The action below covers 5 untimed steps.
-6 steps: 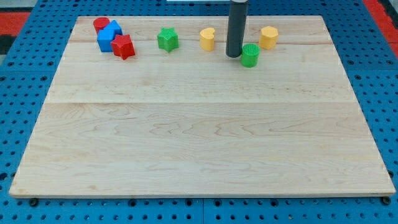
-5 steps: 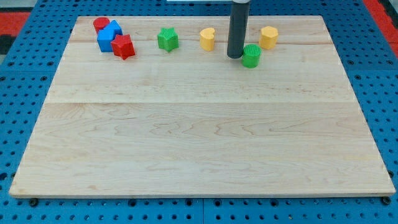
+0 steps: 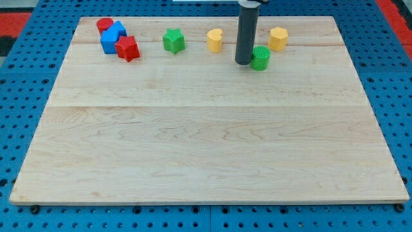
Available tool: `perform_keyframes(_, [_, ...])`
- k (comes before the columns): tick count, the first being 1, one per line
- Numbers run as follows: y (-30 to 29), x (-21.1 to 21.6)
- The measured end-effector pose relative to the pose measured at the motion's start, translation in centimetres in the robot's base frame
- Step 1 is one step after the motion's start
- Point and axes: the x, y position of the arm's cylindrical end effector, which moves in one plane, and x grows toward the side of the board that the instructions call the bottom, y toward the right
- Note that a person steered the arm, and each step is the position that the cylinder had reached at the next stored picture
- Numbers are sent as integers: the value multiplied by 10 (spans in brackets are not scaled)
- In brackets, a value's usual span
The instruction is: Move the green circle to the bottom of the yellow hexagon
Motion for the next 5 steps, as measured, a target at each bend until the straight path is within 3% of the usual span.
perform_keyframes(5, [32, -7])
